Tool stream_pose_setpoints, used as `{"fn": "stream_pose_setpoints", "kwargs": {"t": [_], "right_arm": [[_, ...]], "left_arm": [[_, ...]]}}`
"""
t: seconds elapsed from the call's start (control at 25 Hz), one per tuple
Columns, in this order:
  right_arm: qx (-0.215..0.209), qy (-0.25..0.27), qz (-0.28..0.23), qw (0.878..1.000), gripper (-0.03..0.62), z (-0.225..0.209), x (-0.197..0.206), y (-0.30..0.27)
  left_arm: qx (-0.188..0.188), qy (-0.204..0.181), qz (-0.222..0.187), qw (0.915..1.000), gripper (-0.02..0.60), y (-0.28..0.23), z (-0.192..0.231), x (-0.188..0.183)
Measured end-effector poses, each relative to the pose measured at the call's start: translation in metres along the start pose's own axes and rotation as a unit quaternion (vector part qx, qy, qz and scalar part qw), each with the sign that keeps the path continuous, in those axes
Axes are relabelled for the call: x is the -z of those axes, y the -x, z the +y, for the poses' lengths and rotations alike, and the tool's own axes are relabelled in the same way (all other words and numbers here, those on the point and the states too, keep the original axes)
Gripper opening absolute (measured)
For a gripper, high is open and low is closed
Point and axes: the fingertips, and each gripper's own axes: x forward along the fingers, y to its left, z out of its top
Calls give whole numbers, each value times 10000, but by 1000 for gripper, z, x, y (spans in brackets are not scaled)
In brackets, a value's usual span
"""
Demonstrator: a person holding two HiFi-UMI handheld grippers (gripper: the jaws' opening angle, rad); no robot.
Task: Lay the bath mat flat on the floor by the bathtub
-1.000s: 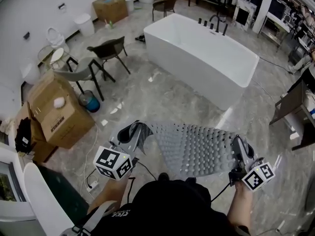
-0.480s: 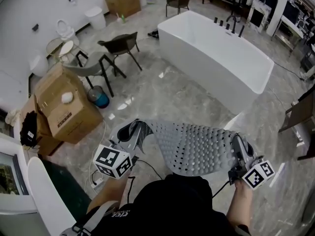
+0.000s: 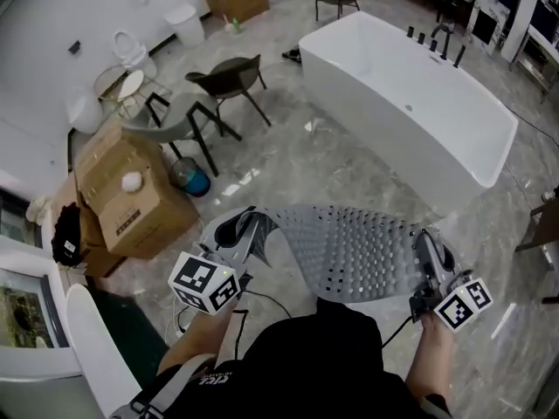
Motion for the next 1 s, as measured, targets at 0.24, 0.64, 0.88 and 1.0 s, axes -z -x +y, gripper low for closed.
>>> {"fn": "stream_pose_setpoints", "kwargs": {"t": [0.24,0.64,0.88,1.0], "right_arm": [[-76,34,-67,9999,18,-37,-38,-58],[568,-181,-292,9978,18,-98,-51,-102],[1118,-177,-499,9923,18,-112,-62,-144],[1533,-159,-669,9858,18,-112,-66,-174]], "left_arm": [[-36,50,-29,10000,21,-69,37,-30],[435,-2,16,9991,21,-169,82,-46],[972,3,66,9952,21,-241,127,-55],[1379,-128,60,9903,21,-276,156,-66]]}}
